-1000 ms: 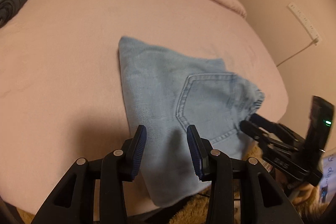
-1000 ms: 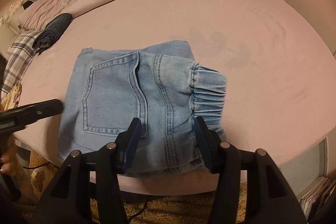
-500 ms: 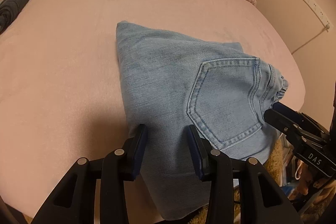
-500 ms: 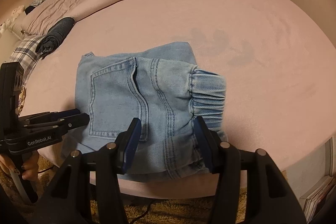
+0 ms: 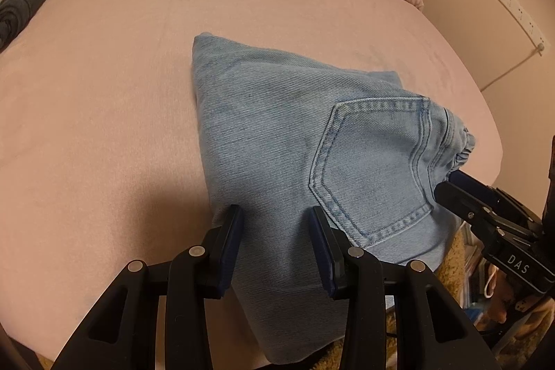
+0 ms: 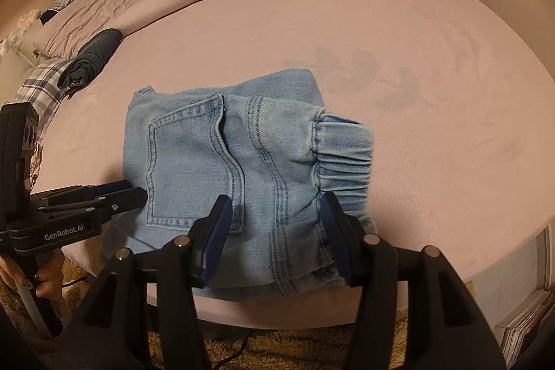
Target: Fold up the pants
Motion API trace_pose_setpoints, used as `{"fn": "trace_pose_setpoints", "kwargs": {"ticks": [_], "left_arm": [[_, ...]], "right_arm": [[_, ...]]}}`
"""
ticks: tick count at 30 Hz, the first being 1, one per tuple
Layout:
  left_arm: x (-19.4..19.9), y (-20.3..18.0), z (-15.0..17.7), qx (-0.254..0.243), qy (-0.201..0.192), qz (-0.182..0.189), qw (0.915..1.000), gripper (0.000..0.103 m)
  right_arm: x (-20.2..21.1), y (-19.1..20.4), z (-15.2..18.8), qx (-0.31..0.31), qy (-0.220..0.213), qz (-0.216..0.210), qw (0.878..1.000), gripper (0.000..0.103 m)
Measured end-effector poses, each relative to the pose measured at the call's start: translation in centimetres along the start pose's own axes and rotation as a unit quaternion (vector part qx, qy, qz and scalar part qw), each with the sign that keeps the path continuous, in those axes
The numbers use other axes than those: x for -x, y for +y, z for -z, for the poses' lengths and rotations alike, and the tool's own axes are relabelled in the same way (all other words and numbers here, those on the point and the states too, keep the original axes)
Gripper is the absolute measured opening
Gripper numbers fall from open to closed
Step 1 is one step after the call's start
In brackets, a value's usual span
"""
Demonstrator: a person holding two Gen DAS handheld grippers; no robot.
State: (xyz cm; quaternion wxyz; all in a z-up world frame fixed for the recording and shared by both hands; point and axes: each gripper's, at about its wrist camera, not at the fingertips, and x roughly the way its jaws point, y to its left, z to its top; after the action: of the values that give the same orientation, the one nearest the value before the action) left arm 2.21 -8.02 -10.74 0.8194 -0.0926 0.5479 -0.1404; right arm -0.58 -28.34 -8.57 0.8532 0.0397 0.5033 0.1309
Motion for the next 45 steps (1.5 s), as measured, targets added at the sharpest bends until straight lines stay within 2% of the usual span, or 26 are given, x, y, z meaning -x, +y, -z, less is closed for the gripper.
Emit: {"fn": "trace_pose_setpoints", "kwargs": {"ticks": [10,26,29,33,34,36,37,38,40,42,45], "left_arm": [[0.4,-0.1,0.6,0.001,-0.014,-0.011,0.9998,0.041],[1.3,-0.2,3.1,0.028,-0.015,-0.005,0.9995,0.041],[1.6,-0.1,3.4,0.034,-0.016,-0.005,0.9993,0.041],[2.2,0.1,3.0,0.053,-0.017,-0.022,0.9982,0.041],[2.6,0.2,3.0,0.053,-0.025,-0.024,0.9980,0.043],[3.3,0.3,2.9,0.051,-0.045,-0.032,0.9972,0.056],[3.6,0.3,2.8,0.050,-0.057,-0.037,0.9964,0.068],[3.9,0.4,2.7,0.049,-0.065,-0.040,0.9958,0.074],[4.0,0.7,2.6,0.053,-0.074,-0.046,0.9948,0.074],[3.7,1.2,2.4,0.059,-0.069,-0.036,0.9952,0.074],[3.0,2.0,2.5,0.064,-0.063,-0.017,0.9958,0.074]], "right_arm": [[0.2,0.3,0.4,0.001,-0.004,0.002,1.000,0.054],[1.2,0.0,1.3,0.000,0.001,-0.009,1.000,0.054],[1.5,-0.4,1.2,-0.007,0.003,-0.021,1.000,0.054],[2.1,-1.3,0.8,-0.017,0.001,-0.044,0.999,0.057],[2.3,-1.5,0.7,-0.018,0.002,-0.047,0.999,0.058],[2.6,-2.2,0.2,-0.020,-0.001,-0.051,0.998,0.060],[2.7,-2.5,0.0,-0.020,-0.002,-0.051,0.999,0.064],[2.8,-2.9,-0.3,-0.020,-0.005,-0.048,0.999,0.068],[2.9,-3.7,-0.9,-0.026,-0.008,-0.034,0.999,0.083],[2.8,-4.9,-1.4,-0.038,-0.012,-0.033,0.999,0.088],[2.2,-6.5,-1.8,-0.061,-0.007,-0.076,0.995,0.088]]}}
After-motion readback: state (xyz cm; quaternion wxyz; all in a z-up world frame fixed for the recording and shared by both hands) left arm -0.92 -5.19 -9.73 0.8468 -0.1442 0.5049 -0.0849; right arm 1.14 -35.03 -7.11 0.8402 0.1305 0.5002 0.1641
